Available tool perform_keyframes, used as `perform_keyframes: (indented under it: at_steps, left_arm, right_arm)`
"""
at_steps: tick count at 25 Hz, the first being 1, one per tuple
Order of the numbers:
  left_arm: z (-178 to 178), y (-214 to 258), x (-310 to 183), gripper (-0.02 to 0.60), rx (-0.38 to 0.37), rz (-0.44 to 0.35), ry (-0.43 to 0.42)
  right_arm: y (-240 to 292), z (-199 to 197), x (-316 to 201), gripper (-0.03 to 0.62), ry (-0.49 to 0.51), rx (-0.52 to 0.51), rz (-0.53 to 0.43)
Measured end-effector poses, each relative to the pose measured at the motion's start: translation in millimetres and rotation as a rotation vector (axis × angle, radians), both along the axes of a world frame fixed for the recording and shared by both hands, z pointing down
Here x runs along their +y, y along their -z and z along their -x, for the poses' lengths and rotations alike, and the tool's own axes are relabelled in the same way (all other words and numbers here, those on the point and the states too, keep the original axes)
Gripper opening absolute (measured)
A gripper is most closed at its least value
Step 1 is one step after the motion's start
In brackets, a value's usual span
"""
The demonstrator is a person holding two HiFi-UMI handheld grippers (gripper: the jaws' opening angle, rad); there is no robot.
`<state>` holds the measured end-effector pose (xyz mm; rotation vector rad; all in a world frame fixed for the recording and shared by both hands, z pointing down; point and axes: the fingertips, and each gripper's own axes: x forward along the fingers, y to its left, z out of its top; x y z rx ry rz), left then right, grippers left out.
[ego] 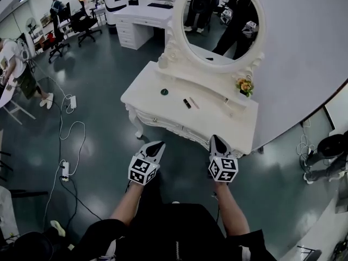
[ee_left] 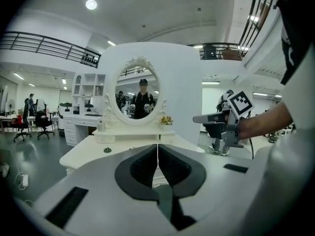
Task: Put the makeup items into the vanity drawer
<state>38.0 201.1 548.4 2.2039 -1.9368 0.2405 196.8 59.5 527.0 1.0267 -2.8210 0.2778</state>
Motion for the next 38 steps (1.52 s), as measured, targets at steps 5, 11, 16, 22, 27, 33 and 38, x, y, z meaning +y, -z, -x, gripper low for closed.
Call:
perform_keyframes:
  at_steps: [5,11,16,22,27,33,38]
  left_arm:
    - [33,-11,-79,0.021,0.01,0.002,-0.09]
    - [86,1,-181,0.021,-0.019,-0.001,-0.227]
    - [129,17,-251,0.021,-0.032,-0.01,-0.335]
    - [167,19,-311,0.021,-0.015,-0.012,-0.408]
    - [181,19,-345,0.021,0.007,-0.012,-0.439]
    - [171,23,-370,0.021,0.017,-0.024,-0.452]
    - [163,29,-377,0.021,0.017,-0.036,-0.439]
  right_arm:
    - [-4,32,-59,0.005,-0.07,-0.004,-0.008]
    - [-2,85,-136,0.005,-0.168,0.013,-0.014]
    - [4,124,-187,0.005,-0.253,0.03,0.004]
    - [6,152,-233,0.006,-0.334,0.038,0.014]
    - [7,159,-253,0.006,-0.366,0.037,0.008]
    - [13,151,-270,0.003,-0.35,0.027,-0.02]
    - [11,148,-280,0.005,-0.317,0.049,-0.03]
